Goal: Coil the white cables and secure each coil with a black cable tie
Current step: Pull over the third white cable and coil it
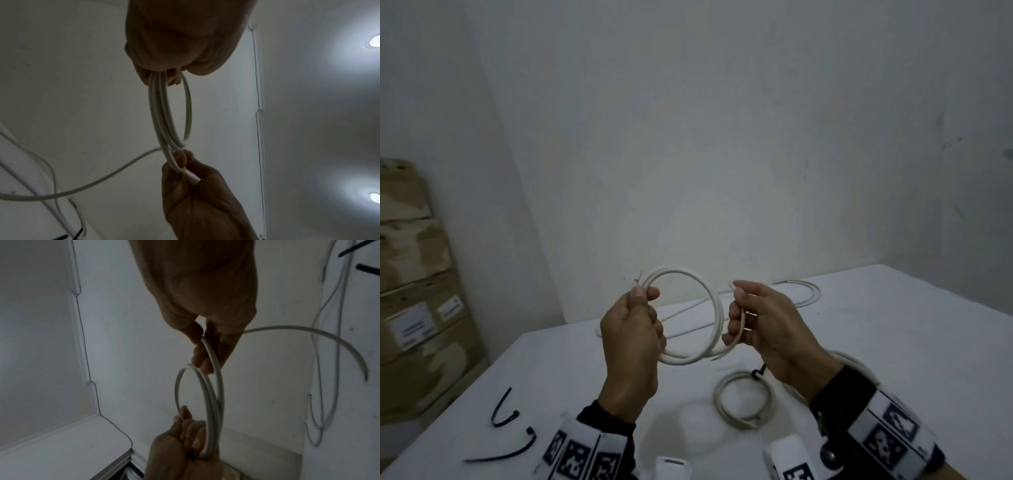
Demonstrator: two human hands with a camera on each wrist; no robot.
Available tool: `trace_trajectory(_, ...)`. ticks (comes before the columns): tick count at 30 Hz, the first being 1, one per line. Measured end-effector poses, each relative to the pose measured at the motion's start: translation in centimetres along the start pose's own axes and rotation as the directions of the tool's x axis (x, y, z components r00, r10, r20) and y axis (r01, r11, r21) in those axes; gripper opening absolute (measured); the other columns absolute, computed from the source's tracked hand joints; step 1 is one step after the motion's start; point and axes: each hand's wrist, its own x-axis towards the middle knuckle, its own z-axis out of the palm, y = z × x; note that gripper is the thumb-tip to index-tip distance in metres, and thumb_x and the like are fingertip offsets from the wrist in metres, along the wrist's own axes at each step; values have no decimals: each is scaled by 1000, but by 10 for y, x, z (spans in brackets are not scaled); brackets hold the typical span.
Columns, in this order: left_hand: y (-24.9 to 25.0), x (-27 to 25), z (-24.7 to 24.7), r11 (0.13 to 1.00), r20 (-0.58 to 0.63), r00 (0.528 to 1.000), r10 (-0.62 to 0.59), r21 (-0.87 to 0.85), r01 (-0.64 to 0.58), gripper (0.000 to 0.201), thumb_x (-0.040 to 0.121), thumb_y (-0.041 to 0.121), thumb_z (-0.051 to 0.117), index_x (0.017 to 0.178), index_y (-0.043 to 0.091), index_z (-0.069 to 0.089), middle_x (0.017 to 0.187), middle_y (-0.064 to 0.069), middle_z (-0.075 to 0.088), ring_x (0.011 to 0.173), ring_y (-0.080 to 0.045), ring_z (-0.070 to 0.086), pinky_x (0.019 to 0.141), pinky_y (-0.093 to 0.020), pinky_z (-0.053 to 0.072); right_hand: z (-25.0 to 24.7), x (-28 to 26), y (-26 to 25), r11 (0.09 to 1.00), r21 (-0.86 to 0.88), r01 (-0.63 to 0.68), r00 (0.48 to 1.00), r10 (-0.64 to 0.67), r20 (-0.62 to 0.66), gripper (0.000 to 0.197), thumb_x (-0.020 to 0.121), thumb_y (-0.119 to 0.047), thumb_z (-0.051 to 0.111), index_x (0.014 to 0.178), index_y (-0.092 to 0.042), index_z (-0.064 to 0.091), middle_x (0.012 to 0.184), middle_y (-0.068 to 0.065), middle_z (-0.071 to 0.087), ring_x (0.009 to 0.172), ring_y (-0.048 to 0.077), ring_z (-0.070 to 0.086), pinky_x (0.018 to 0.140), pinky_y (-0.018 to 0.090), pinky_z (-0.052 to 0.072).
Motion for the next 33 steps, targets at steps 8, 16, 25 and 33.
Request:
trace_trajectory(8,-13,-7,-4,997,75,995,-62,47,59,31,102,22,40,83,7,60,46,7,29,36,-4,22,34,-15,19,-1,-4,-10,964,-221,147,988,-134,72,24,93,2,48,105,-9,65,69,2,57,59,11,50,52,24,47)
trace_trajectory(16,-4,-6,-6,998,33,998,51,47,-52,31,102,23,39,82,11,60,46,9,32,37,-4,24,35,-16,21,8,-15,-7,886,-376,271,963,-247,111,21,93,2,49,101,-7,66,70,5,59,59,12,52,53,21,49)
trace_trajectory(25,-7,1,-10,999,-66,997,46,24,-44,31,102,25,39,81,14,59,42,11,32,35,-3,25,34,-15,22,7,-23,1,994,-80,70,988,-58,140,25,90,0,52,114,-3,61,66,4,55,54,12,51,54,26,48)
trace_trajectory(33,-5,-2,-18,983,120,992,29,-181,-6,30,102,21,37,87,7,58,46,8,29,36,-3,21,35,-14,18,8,-31,-8,991,-45,130,970,-117,213,27,76,-21,59,97,-5,67,55,2,46,49,13,42,47,24,43)
